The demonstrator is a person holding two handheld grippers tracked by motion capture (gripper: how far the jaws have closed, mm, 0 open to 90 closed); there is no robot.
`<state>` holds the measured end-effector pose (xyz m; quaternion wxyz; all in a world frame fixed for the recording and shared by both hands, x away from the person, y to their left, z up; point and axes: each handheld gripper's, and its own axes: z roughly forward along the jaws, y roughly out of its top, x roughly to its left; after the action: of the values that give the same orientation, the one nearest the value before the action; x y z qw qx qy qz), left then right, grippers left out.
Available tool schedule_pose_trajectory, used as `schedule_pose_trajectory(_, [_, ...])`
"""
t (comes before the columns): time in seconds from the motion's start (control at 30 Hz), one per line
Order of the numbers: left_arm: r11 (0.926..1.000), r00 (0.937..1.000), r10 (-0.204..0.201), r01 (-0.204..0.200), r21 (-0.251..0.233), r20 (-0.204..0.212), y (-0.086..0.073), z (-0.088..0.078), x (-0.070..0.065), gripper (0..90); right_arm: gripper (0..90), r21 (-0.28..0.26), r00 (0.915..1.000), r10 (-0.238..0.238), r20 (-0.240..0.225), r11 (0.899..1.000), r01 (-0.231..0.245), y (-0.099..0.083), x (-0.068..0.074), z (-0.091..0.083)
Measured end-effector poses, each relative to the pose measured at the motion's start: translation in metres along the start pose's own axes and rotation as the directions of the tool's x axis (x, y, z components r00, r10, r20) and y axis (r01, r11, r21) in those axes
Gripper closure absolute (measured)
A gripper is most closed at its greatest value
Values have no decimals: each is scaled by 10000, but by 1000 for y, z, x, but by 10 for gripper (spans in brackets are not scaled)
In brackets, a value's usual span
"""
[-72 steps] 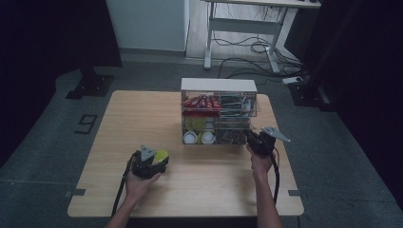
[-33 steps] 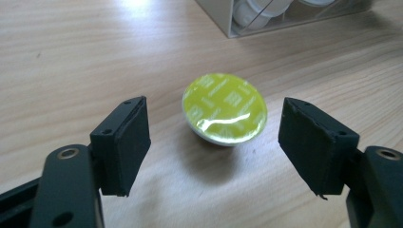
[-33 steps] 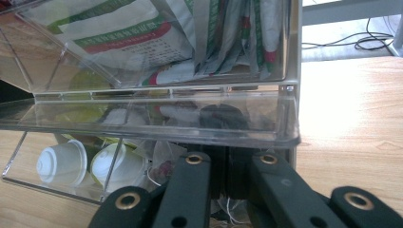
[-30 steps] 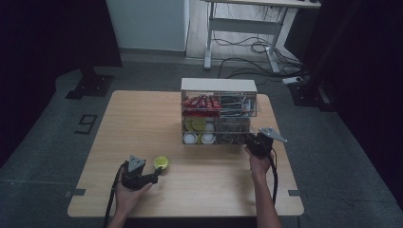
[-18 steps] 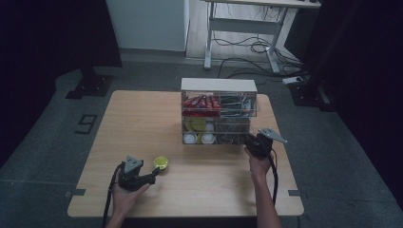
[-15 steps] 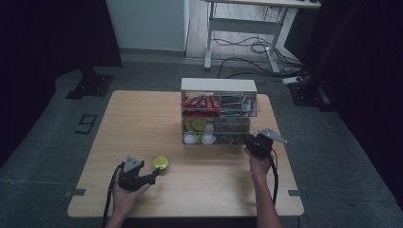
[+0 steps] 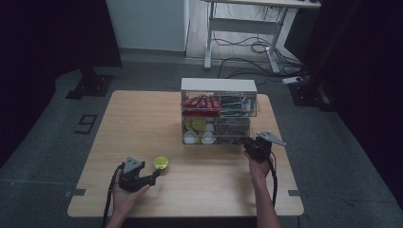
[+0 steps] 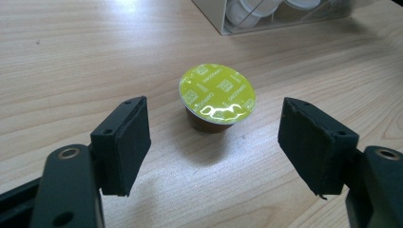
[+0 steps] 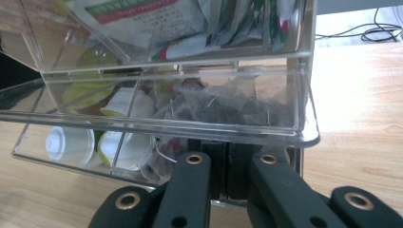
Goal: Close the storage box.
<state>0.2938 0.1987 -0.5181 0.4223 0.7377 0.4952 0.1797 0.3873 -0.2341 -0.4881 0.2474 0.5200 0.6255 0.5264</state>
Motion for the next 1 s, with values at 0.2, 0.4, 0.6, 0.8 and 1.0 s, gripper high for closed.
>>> schedule_pose_trajectory(0.2, [10000,10000,46,-46,45,-34,-1,1,0,266,882,131,9999,-100,34,9999,99,-4,3,-1])
schedule_pose_trajectory(0.4, [9999,10000,30,-30,96,-67,-2,2,1,271,882,317,10000,-92,39,9995,91,-9,3,-1])
schedule_pose_trajectory(0.6, [9999,9999,47,-45,120,-99,-2,1,2,271,882,409,9998,-171,86,9990,167,-12,4,-1])
schedule_pose_trajectory(0.8, [9999,9999,36,-34,133,-114,-3,1,3,271,880,644,9999,-109,130,9979,101,-17,2,-2])
schedule_pose_trajectory(1.0, [9999,9999,60,-58,112,-115,-2,0,2,272,878,735,9997,-114,212,9972,98,-22,0,-5])
